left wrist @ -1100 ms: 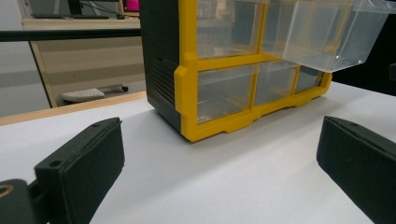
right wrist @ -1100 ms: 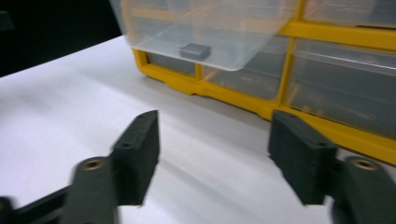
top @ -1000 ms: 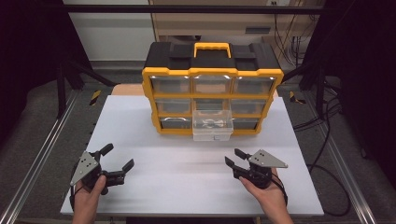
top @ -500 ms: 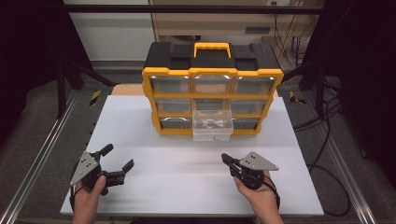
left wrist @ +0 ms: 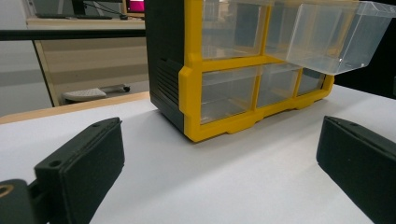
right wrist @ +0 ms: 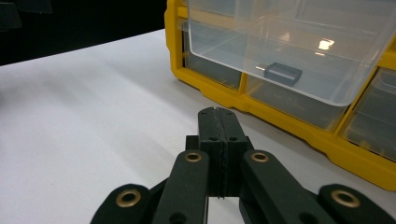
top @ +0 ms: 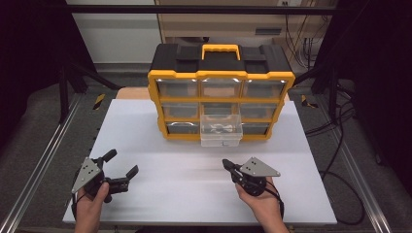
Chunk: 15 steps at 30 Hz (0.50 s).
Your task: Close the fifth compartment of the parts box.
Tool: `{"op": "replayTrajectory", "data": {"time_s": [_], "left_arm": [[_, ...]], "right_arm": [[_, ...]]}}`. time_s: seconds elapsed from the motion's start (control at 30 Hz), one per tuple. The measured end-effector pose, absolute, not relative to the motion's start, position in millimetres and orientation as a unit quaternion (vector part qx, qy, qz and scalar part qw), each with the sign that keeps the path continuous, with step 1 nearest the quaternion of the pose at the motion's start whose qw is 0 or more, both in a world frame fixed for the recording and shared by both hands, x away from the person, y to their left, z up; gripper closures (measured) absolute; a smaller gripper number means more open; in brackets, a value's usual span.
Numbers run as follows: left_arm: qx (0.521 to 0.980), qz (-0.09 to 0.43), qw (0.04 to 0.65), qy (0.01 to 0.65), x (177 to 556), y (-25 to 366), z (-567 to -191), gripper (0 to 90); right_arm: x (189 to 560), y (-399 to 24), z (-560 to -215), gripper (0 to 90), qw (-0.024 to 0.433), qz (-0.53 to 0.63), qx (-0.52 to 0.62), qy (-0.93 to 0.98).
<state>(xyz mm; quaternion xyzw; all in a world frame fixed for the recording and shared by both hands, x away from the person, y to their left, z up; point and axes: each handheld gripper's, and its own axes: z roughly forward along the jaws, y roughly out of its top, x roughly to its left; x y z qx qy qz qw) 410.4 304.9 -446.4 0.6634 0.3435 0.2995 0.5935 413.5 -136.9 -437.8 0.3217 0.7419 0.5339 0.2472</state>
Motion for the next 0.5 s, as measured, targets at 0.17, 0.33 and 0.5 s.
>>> {"op": "replayTrajectory", "data": {"time_s": [0.17,0.33,0.5], "left_arm": [[0.664,0.3,0.594,0.342,409.6,304.0,-445.8,0.8],[0.665,0.299,0.593,0.343,410.5,304.2,-446.2,0.8],[0.663,0.3,0.594,0.342,409.8,305.0,-445.4,0.7]], "right_arm": [[415.9,-132.6,-437.0,90.0,0.247,0.532,0.325,0.742],[418.1,-131.4,-433.5,90.0,0.244,0.54,0.333,0.734],[423.4,-133.1,-433.4,90.0,0.245,0.542,0.346,0.726]]}}
